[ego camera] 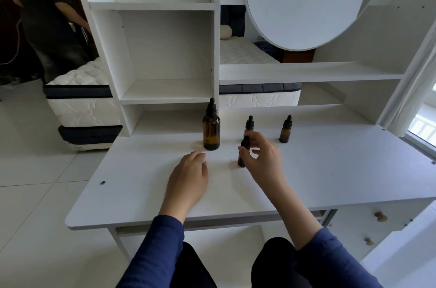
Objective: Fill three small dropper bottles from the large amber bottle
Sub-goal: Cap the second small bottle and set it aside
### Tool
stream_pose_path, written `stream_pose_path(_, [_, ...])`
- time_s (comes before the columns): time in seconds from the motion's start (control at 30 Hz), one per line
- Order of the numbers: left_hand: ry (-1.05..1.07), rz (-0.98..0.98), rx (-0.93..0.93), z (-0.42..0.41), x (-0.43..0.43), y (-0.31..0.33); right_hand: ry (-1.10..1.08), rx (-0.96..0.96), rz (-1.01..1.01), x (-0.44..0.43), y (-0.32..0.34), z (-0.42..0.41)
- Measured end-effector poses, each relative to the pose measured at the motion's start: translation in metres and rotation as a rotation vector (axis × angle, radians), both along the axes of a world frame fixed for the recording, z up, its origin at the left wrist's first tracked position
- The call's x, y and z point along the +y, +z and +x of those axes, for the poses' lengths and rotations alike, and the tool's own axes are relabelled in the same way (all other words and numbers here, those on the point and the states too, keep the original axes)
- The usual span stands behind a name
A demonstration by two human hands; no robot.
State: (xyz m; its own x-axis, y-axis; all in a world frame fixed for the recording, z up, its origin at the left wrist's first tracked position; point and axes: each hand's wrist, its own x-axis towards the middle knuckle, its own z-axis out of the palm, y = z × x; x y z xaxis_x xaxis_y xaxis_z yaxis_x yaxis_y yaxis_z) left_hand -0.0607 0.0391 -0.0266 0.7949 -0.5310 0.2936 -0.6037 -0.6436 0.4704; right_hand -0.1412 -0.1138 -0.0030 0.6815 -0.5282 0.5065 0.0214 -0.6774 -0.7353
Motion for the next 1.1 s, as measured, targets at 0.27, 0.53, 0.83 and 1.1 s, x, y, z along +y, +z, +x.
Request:
stream_pose_path(0.27, [-0.013,0.148,0.044,0.005,-0.003,-0.003,-0.174,-0.021,0.075,-0.062,-0.009,-0.036])
stream_pose_path(0.53, [-0.025,0.234,0.049,0.015,-0.005,-0.011,-0.319,-0.036,0.217,-0.119,-0.01,-0.03])
stream_pose_path(0.83, [-0.011,0.222,0.08,0.015,-0.005,-0.01,-0.288,-0.018,0.327,-0.134,-0.011,-0.008])
stream_pose_path(1.1, [-0.005,0.219,0.093,0.013,-0.006,-0.007,-0.241,-0.031,0.346,-0.134,-0.011,-0.012])
